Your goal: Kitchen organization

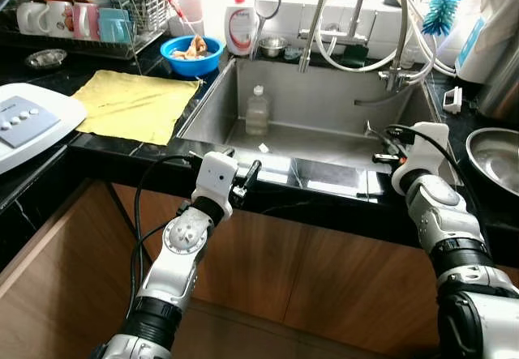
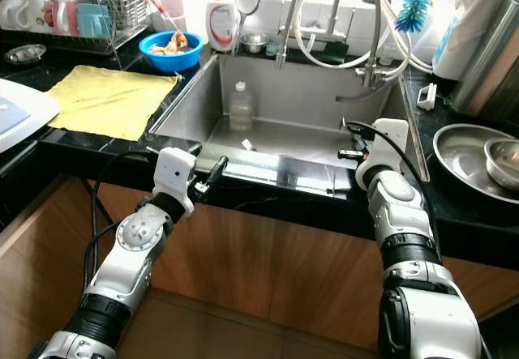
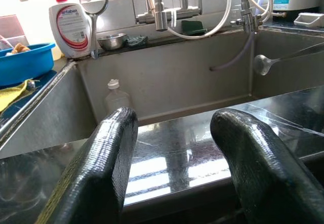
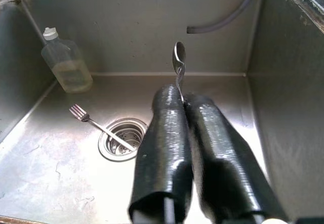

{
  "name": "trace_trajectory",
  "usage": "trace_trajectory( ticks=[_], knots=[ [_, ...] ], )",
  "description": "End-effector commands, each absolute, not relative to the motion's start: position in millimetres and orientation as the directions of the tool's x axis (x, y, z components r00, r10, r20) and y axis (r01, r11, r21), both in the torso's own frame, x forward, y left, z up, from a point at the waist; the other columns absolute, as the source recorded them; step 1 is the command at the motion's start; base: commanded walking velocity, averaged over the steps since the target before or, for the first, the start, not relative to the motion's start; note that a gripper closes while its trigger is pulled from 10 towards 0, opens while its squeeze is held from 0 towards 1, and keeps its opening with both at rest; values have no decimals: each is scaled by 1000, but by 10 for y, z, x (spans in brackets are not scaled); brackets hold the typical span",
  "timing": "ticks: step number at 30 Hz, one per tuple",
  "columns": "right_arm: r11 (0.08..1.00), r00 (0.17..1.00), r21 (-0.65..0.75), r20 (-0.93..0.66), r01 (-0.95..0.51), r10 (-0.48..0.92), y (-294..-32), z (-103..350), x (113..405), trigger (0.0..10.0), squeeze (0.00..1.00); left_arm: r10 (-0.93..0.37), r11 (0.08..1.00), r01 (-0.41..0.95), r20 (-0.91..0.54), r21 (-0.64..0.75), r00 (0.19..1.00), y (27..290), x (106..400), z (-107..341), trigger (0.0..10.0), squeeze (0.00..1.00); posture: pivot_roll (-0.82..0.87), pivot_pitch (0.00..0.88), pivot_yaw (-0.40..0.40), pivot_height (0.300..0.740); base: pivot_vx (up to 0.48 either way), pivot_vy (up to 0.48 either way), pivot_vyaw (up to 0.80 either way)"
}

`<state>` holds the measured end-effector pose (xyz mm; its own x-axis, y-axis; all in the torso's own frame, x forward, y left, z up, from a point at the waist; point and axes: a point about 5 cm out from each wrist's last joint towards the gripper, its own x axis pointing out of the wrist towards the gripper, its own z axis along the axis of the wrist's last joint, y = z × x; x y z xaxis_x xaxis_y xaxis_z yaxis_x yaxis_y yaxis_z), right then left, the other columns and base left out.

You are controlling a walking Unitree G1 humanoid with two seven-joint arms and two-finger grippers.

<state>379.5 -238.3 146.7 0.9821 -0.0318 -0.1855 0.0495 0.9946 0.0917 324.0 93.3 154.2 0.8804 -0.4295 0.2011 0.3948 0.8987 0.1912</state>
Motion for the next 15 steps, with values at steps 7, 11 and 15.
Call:
trace_trajectory(
  ticks=[7,11,15],
  knots=[
    [995,981,68,-185,67,-53,-2469,1500,3823,10000,1000,-445,890,403,218,213,868,889,3264,1601,10000,0,45,0,-30,740,0,0,0],
    [998,989,24,-138,51,-47,-2444,1598,3855,10000,1000,-443,891,401,218,212,870,888,3270,1599,10000,0,42,0,-30,740,0,0,0],
    [996,999,-81,0,49,-49,-2365,1762,3863,10000,0,-432,897,390,221,209,875,907,3271,1608,10000,0,42,0,-32,740,0,0,0]
  ],
)
